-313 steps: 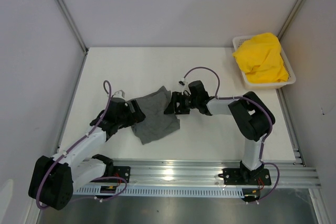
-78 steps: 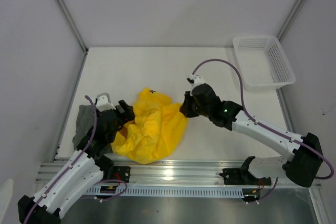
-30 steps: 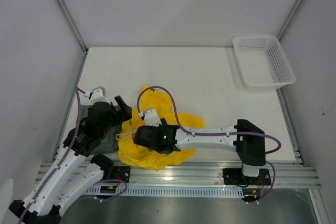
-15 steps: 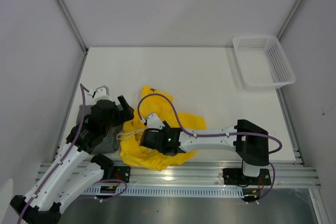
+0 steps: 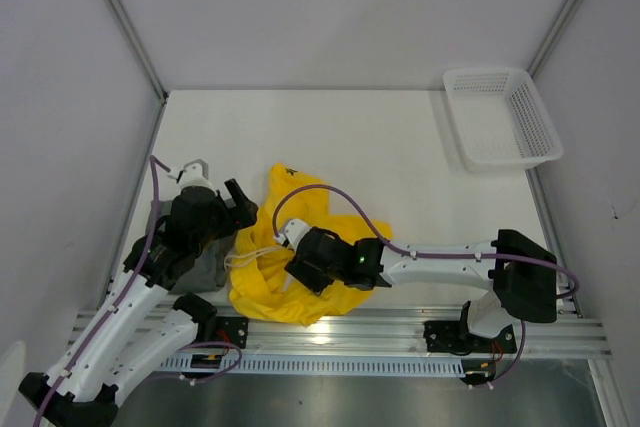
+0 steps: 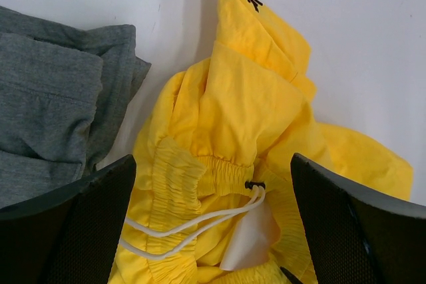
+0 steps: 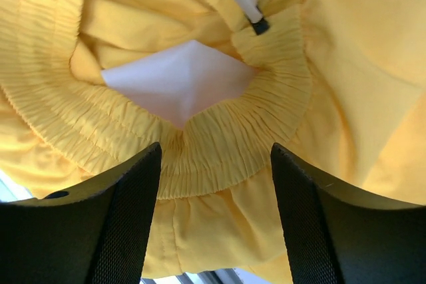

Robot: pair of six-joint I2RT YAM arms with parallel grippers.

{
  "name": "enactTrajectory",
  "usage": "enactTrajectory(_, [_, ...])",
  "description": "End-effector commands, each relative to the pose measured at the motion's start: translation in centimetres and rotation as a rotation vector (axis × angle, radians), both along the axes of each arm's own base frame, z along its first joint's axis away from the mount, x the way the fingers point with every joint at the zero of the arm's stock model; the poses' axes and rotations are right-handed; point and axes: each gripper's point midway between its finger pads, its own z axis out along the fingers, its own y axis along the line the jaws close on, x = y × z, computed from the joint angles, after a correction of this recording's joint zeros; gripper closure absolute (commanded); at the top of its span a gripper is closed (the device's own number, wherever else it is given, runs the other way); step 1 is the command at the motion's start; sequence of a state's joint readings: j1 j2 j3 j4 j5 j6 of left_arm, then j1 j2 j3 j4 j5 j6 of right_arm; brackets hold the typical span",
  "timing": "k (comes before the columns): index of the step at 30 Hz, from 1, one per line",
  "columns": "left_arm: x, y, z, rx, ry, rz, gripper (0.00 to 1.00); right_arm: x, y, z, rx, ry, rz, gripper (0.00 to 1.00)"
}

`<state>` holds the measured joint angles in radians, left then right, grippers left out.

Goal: Fold and stack the shorts
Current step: Flatten the shorts out

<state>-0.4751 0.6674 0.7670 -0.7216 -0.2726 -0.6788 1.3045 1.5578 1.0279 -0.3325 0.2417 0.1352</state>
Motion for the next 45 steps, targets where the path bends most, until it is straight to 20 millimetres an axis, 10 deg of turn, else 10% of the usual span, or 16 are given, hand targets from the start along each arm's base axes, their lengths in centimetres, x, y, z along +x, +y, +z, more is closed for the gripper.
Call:
enactTrajectory(1, [0.1,-0.4,1.3,-0.011,-0.017,-0.030,0.01,-1.0,1.4,1.1,0.056,0.006,0.135,0.32])
enactTrajectory(12, [0.2,-0.5,0.8,-0.007,0.006,-0.044,0.01,-0.4,1.1,-2.0,-0.047,-0.006,0.147,0.49])
enactTrajectory(18, [0.3,-1.3,0.2,-0.025,0.032,-0.075,0.01,0.3,0.7,-1.8,-0.041,-0.074,0.146,1.00])
enactTrajectory(26, [0.2,-3.0,-1.4,-0.053,0.110,-0.153,0.01,0.6,-0.4,4.3,0.183,-0.252,0.069,1.00])
enactTrajectory(45, [-1.3,-4.3,-5.8,-0.074,0.264,-0.229,0.09,0.2,-0.6,4.8,0.192,-0.347,0.052,1.00])
